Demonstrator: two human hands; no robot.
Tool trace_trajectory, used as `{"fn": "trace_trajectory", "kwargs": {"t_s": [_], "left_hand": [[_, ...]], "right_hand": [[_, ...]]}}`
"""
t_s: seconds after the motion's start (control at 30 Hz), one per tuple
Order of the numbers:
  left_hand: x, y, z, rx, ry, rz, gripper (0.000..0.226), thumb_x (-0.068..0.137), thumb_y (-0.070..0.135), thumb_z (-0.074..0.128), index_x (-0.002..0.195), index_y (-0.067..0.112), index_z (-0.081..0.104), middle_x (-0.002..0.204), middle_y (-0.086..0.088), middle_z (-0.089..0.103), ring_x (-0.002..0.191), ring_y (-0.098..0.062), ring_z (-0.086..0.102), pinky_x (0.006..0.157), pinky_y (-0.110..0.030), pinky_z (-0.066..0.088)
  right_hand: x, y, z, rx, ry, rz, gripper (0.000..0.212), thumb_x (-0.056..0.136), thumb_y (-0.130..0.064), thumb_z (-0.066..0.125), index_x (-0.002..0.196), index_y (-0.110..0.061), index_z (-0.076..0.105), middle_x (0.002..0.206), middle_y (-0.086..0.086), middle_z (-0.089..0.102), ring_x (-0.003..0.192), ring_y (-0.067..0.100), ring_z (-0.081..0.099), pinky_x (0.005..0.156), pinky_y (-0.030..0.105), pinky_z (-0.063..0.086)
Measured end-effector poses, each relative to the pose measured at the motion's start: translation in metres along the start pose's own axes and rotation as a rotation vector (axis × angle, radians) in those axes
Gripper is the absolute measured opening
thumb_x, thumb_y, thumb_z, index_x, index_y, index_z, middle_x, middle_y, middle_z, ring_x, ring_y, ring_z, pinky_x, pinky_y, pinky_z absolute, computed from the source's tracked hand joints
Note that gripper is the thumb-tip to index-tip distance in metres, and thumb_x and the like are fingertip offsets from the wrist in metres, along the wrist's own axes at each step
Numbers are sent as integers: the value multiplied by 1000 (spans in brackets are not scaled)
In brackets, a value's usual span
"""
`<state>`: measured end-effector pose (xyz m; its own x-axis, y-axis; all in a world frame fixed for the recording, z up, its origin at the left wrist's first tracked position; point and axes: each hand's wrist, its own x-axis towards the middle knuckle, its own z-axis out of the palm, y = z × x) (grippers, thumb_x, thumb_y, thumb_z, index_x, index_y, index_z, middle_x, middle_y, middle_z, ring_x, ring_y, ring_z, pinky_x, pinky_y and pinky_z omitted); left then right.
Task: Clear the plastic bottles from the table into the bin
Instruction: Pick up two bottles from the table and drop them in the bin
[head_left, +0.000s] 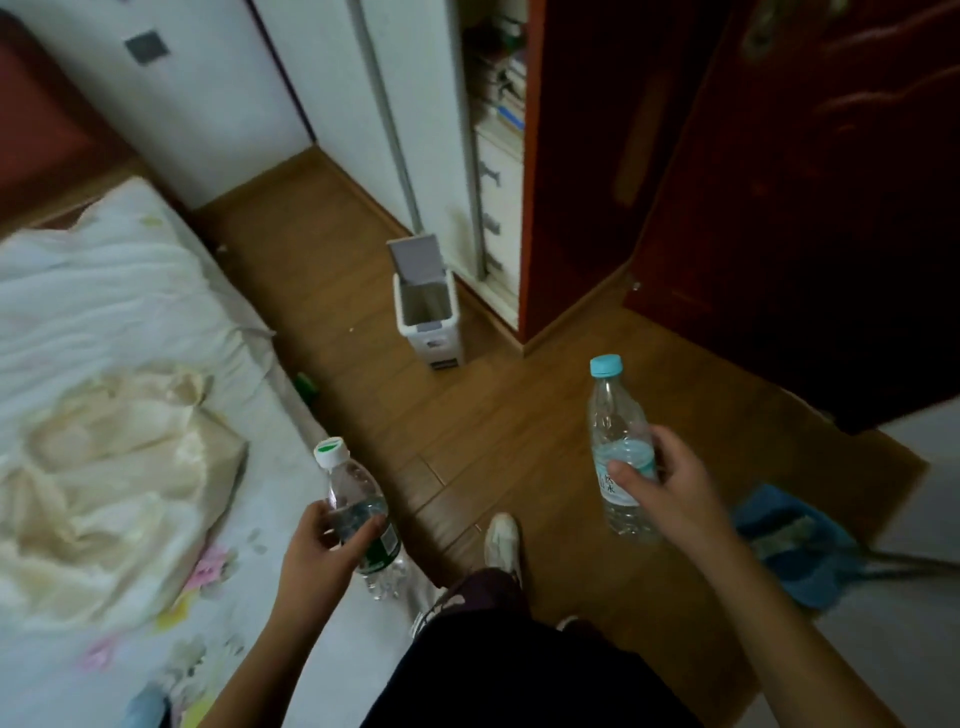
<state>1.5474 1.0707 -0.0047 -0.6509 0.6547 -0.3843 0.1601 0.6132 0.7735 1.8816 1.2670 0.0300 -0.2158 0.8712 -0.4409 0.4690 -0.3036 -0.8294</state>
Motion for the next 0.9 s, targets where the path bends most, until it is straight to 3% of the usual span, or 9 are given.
{"fn": "trace_trajectory", "kwargs": {"t_s": [0.17,0.27,0.37,0.47,0.63,0.8,0.9], "left_hand": [[63,18,1,-40,82,-48,40,77,41,84,106,24,63,102,3,74,90,-9,72,63,-17,53],[112,48,2,-91,80,-46,46,69,54,83,102,28,64,99,5,75,89,-7,73,68,-22,54],[162,84,5,-106,26,-5,58,62,63,80,108,32,64,101,7,76,88,0,73,69,-18,55],[207,122,14,-111,-40,44,67,61,65,80,114,29,62,106,3,74,94,-7,73,73,-21,57],[270,173,27,-103,-91,100,58,57,71,75,104,41,57,105,8,71,93,-6,70,63,-14,55],[333,197,31,-130,-75,80,56,60,68,76,106,43,56,109,7,70,98,-9,69,72,-19,54],[366,208,28,-149,-28,46,66,59,71,77,112,38,58,112,6,71,101,-11,69,79,-27,56]], "right_hand": [[90,-40,17,-13,-87,-16,66,80,-37,78,139,-27,49,131,2,62,111,25,65,86,50,58],[132,-58,22,-18,-69,8,70,80,-35,78,142,-26,47,133,4,60,113,28,64,85,49,58],[166,-71,24,7,-45,31,71,79,-35,79,142,-26,48,130,4,63,107,25,66,76,41,60],[194,-83,22,38,-24,57,68,78,-34,80,139,-27,50,125,2,65,102,21,68,72,36,59],[241,-100,19,27,-7,101,61,75,-39,81,129,-34,54,118,-2,67,98,19,69,71,37,60],[312,-127,29,19,-62,105,70,65,-51,78,128,-33,55,115,-5,68,96,17,70,69,34,59],[364,-154,45,31,-112,97,65,70,-43,81,129,-31,55,115,-4,69,97,17,71,70,34,59]]}}
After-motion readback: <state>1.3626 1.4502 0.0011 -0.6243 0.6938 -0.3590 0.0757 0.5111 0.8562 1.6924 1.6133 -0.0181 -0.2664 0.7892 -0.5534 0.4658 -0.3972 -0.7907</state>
